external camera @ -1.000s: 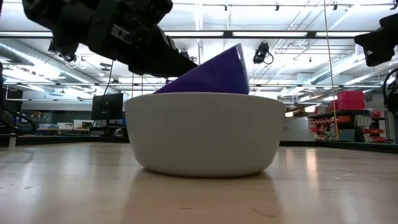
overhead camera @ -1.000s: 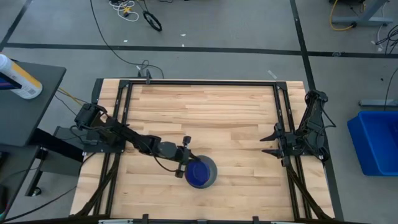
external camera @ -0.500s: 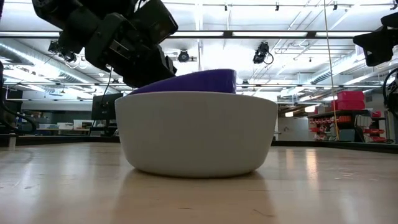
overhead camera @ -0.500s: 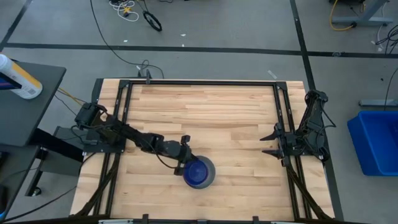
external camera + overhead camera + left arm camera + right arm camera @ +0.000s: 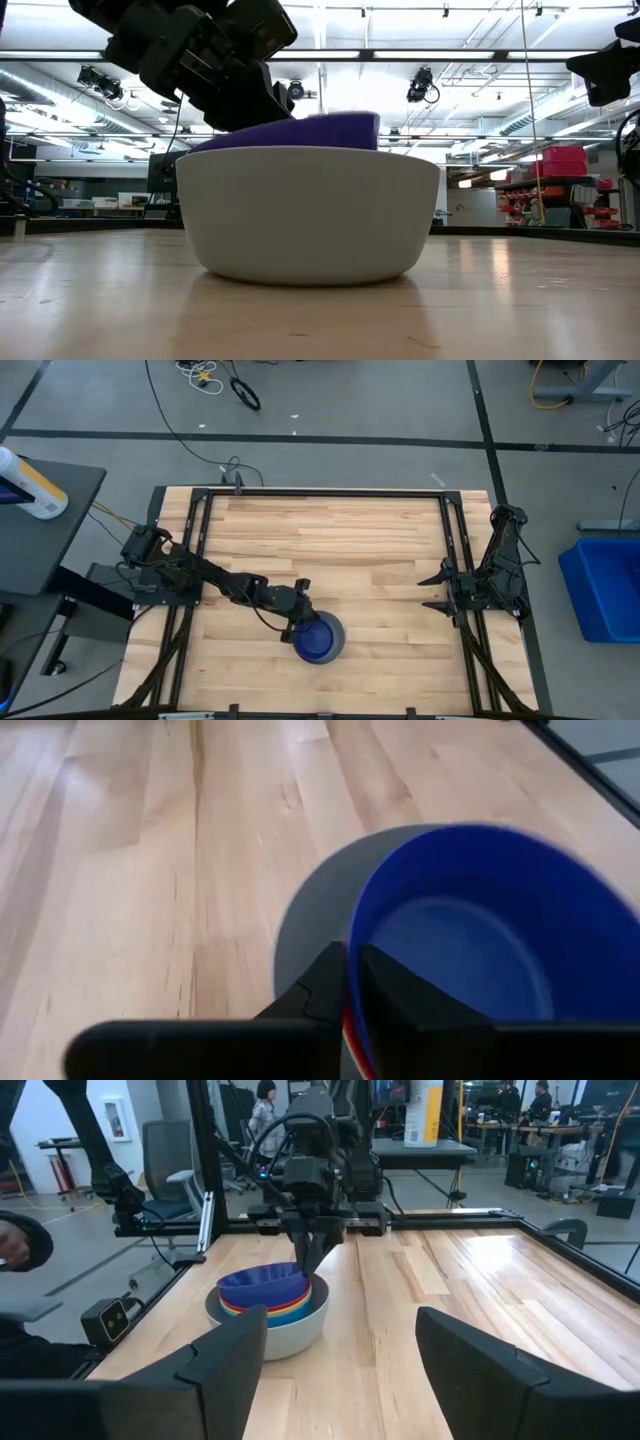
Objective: Nest bowls inside each other
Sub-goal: Stack the dark blue bowl on top of the red bowl, then return to Home Position
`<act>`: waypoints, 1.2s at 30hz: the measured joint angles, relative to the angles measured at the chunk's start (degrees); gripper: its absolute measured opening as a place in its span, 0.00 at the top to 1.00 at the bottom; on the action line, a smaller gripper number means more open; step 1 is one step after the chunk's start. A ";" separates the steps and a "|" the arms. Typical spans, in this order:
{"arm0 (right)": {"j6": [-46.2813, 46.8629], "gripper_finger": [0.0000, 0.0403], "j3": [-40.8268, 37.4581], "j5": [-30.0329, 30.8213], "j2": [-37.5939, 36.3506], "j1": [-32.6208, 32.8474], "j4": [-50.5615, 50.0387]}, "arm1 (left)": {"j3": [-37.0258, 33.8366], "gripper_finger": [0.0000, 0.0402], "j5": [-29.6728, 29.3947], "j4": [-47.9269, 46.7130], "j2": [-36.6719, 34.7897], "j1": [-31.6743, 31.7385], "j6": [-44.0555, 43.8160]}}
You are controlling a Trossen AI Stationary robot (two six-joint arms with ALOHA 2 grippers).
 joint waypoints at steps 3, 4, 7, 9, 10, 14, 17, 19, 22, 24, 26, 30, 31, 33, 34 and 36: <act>0.13 0.33 0.00 -0.01 0.01 0.00 -0.02 | 0.00 0.84 1.20 0.56 0.02 0.00 0.50; 0.16 0.33 0.00 -0.01 -0.01 0.00 -0.02 | 0.00 0.82 1.20 0.58 0.02 0.00 0.51; 0.18 0.32 0.00 -0.01 0.01 0.01 -0.02 | 0.00 0.74 0.90 0.70 0.02 -0.02 0.52; 0.18 0.32 0.00 -0.01 0.00 0.00 -0.02 | 0.00 0.68 0.47 1.29 0.02 -0.02 0.52; 0.18 0.33 0.00 -0.01 0.01 0.02 -0.02 | 0.00 0.64 0.31 1.84 0.02 -0.01 0.52; 0.18 0.35 0.00 -0.03 0.01 0.01 -0.02 | 0.02 0.50 -1.16 4.11 0.02 0.00 0.97; 0.18 0.37 0.00 -0.03 0.01 0.00 -0.04 | 0.02 0.40 -3.13 5.95 0.02 -0.02 3.04; -0.02 0.39 0.00 -0.01 0.01 0.02 -0.07 | 0.08 0.35 -4.99 7.11 0.02 -0.02 4.53; -0.45 0.40 0.00 -0.01 0.01 0.00 -0.90 | 0.07 0.30 -9.00 5.73 -0.47 -0.01 6.05; -0.45 0.41 0.00 -0.03 0.01 0.02 -1.63 | 0.07 0.29 -11.11 4.00 -1.62 0.00 6.10; -0.45 0.42 -0.01 -0.01 0.01 0.00 -2.69 | 0.07 0.28 -13.12 1.44 -3.32 0.00 5.73; 3.09 0.44 -0.04 -0.12 0.01 0.00 -1.48 | 0.06 0.28 -16.50 -4.24 -8.15 -0.26 4.74; 2.96 0.44 -0.04 -0.26 0.01 0.00 -1.04 | 0.06 0.29 -17.36 -5.23 -9.61 -0.35 4.38; 1.35 0.45 -0.04 -2.60 0.01 0.02 -0.29 | -0.01 0.29 -19.20 -8.29 -12.97 -0.48 2.96; 0.21 0.45 -0.03 -4.44 0.00 0.05 0.36 | 0.00 0.29 -19.85 -9.36 -14.56 -0.63 2.59; -0.93 0.46 1.00 -8.46 0.01 0.49 0.31 | 0.00 0.29 -21.13 -13.12 -18.39 -1.00 2.24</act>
